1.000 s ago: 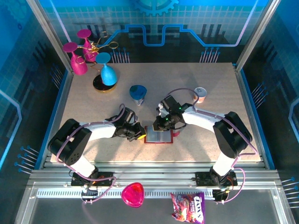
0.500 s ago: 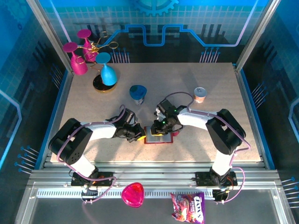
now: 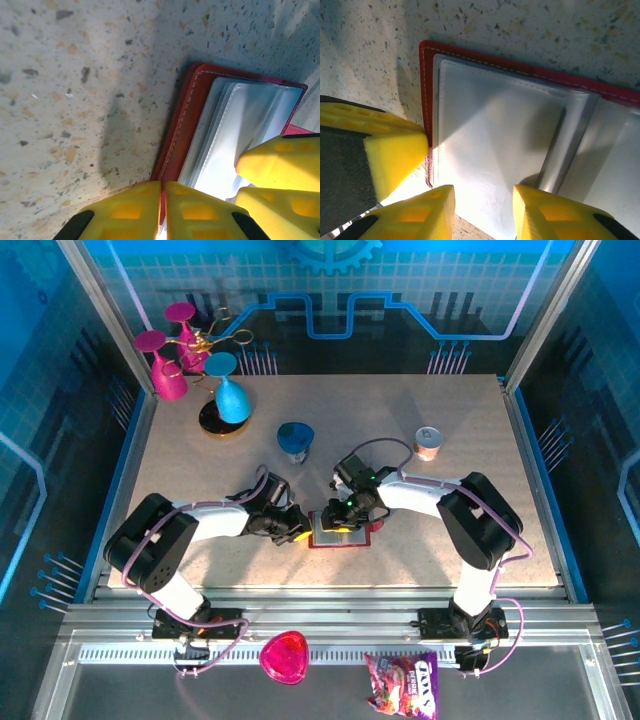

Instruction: Take the credit cards out of the card holder

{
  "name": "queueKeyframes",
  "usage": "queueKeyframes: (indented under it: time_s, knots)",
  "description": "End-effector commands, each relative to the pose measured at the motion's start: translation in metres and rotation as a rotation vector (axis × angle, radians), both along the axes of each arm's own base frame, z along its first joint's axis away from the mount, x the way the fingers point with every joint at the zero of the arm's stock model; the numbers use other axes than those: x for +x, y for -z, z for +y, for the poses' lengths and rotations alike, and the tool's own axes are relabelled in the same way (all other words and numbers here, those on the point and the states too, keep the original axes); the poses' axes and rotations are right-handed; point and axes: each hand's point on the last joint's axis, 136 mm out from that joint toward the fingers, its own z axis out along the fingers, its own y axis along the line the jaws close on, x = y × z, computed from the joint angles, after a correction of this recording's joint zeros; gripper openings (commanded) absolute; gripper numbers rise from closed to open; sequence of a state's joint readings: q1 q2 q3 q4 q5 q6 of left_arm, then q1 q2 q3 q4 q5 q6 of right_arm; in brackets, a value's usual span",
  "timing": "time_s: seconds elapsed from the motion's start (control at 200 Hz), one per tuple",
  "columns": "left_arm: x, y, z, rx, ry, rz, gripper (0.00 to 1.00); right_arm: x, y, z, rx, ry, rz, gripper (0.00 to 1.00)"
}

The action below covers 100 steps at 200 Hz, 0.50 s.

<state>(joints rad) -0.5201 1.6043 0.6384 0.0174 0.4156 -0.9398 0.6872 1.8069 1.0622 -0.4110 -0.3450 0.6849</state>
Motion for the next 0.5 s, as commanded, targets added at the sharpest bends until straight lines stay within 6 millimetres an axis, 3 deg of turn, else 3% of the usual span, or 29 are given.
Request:
queueKeyframes:
  time_s: [0.0, 0.495]
  knots:
    - [-0.0083, 0.0102, 0.001, 0.016, 0.02, 0.023, 0.11, -0.0014, 0.0022, 0.0007, -0.033, 0.001, 0.007, 0.36]
    - [-0.008, 0.0123, 0.0004, 0.019, 0.021, 0.03, 0.11, 0.0007, -0.0014, -0.0068, -0.024, 0.027, -0.002, 0.36]
